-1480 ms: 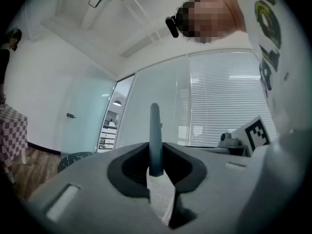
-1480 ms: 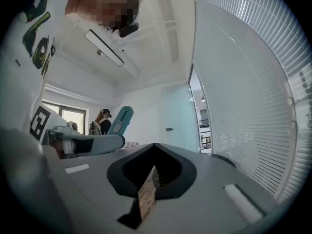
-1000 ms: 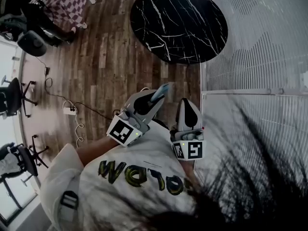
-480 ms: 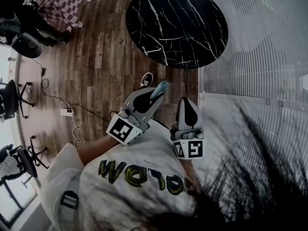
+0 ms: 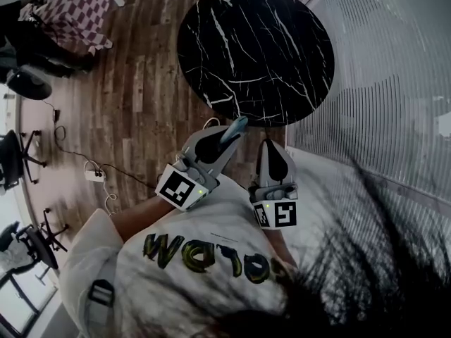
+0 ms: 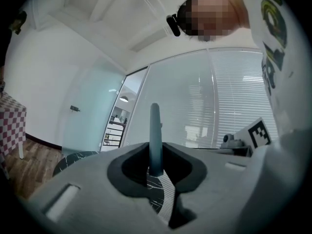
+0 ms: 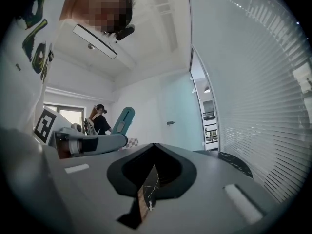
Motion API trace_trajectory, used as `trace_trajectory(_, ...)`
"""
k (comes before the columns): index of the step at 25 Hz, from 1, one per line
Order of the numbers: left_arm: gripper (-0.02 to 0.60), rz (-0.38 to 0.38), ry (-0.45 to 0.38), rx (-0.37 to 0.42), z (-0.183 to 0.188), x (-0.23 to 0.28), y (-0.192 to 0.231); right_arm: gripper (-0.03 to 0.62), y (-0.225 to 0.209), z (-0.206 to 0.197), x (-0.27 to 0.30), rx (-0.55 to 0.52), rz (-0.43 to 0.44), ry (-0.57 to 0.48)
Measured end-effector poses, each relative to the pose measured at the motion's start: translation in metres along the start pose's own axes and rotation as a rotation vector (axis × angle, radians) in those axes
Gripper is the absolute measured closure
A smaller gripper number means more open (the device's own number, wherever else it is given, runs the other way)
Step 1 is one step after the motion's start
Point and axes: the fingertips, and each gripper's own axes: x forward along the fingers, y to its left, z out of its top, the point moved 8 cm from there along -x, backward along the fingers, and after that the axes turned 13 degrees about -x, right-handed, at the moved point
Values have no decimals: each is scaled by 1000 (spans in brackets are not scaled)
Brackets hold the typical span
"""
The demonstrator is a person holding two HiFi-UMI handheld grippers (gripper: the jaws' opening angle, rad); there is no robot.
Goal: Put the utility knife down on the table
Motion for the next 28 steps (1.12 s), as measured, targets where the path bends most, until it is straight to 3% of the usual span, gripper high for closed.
trace_trajectory(13,509,-10,10,8,56,68,90,592,-40,19,118,-18,-2,-7)
trace_trajectory(23,509,-22,54,2,49,107,89,592,-75,4,119,20,-31,25)
trace_trajectory(28,509,6,116,-15,38,125,83,592,-100,-2,113,35,-28,43)
